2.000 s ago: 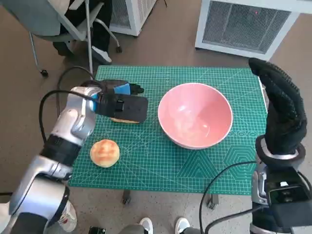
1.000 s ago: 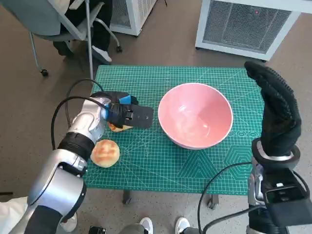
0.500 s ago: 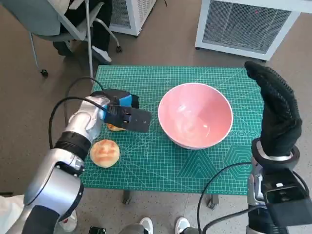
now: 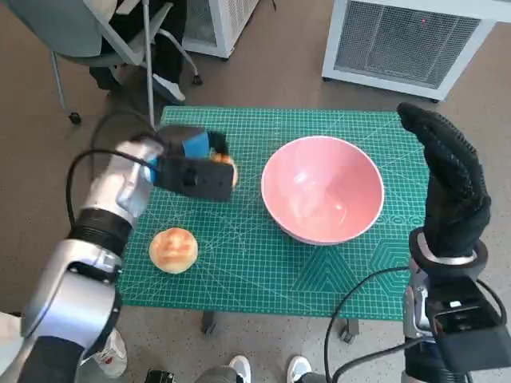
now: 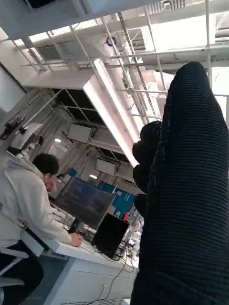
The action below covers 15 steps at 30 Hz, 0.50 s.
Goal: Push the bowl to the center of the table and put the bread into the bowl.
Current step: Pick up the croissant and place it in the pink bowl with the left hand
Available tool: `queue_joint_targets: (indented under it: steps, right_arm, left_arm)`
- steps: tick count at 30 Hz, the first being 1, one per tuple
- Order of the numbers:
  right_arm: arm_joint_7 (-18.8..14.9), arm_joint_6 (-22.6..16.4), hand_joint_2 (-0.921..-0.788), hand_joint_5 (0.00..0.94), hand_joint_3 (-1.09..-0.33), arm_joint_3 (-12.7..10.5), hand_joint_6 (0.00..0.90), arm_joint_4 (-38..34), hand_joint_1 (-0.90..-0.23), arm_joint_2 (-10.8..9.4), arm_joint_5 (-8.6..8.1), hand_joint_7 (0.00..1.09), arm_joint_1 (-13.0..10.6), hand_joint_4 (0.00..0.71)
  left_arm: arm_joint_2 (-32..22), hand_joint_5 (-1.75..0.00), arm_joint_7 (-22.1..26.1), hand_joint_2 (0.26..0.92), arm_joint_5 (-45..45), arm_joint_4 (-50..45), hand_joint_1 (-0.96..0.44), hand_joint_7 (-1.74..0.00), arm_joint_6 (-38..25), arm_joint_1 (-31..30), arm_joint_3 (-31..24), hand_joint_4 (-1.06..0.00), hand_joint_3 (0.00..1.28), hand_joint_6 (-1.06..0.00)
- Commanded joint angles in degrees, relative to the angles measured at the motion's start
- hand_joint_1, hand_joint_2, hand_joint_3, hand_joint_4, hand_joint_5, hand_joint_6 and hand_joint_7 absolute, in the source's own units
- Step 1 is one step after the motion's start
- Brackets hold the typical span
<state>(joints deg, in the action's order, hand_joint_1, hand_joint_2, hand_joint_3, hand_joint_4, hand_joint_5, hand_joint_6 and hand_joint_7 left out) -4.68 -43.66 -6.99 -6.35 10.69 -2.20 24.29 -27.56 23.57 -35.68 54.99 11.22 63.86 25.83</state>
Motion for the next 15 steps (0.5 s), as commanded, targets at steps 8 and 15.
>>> queue_joint_targets:
  steps: [8,15]
  right_arm:
    - [-0.6,0.3,-0.921,0.005,-0.499,0.3,0.16,0.7,-0.42,-0.3,-1.42,0.67,-1.6,0.453]
    - [-0.7,0.2,-0.921,0.005,-0.499,0.3,0.161,0.8,-0.414,-0.3,-1.66,0.67,-1.8,0.454]
  left_arm:
    - [-2.0,-1.16,-1.4,0.916,3.1,-23.4,0.0,-1.13,-2.4,-2.9,-6.7,-0.71,0.06,-0.64]
    - [0.3,-1.11,-3.3,0.917,2.5,-33.5,0.0,-1.18,-2.7,-6.3,-7.0,-0.72,0.05,-0.64]
